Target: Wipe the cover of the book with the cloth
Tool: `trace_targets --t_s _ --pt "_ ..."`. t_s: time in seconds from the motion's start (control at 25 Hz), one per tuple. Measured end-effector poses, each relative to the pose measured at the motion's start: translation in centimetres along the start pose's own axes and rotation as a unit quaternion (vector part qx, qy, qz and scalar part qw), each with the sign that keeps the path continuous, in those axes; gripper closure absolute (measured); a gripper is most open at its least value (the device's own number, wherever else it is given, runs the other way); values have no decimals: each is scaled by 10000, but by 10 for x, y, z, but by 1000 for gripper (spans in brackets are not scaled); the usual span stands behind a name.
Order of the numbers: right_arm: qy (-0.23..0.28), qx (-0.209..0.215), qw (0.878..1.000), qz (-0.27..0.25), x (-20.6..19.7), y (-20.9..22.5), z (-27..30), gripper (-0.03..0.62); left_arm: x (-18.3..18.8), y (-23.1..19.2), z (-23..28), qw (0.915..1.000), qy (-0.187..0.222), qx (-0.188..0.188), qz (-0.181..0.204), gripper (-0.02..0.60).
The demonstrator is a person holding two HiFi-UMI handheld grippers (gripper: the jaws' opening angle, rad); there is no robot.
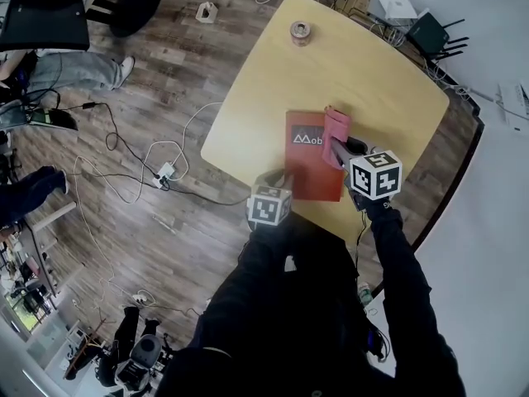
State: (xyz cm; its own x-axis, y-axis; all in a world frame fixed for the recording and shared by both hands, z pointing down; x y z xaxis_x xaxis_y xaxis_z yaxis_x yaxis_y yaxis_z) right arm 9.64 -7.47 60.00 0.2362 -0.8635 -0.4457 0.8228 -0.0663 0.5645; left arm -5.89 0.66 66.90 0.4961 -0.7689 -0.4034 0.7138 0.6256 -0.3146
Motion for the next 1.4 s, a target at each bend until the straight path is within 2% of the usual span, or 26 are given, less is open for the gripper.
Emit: trace_targets --t_s 0.24,0.48,0.88,1.4 --pt "-239 624 9977 -110 -16 -54 27 520 -1 0 4 10000 68 4 -11 469" --pt "-509 801 9955 -61 -34 -72 56 520 -4 -1 5 10000 46 1 -23 469" --pt "-783 448 9959 -22 -54 -55 73 520 -3 -2 1 9999 88 -47 -61 469" --pt "-703 63 9975 16 -55 -19 50 520 0 -2 -1 9999 100 -44 6 469"
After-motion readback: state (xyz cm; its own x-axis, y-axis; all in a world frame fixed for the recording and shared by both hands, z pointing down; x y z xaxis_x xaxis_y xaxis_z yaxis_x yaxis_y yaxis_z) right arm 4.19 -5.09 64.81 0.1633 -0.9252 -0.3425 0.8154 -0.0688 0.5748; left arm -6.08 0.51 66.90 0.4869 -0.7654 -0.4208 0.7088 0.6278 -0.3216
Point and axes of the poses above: the fingertips, and each gripper's own axes: z forward along the fingers, y to its right, x out of its top, the point moved 2 cm from there along -z, backward along the fingers, and after that the axes turned 10 degrees about z, right-handed, at the moved point
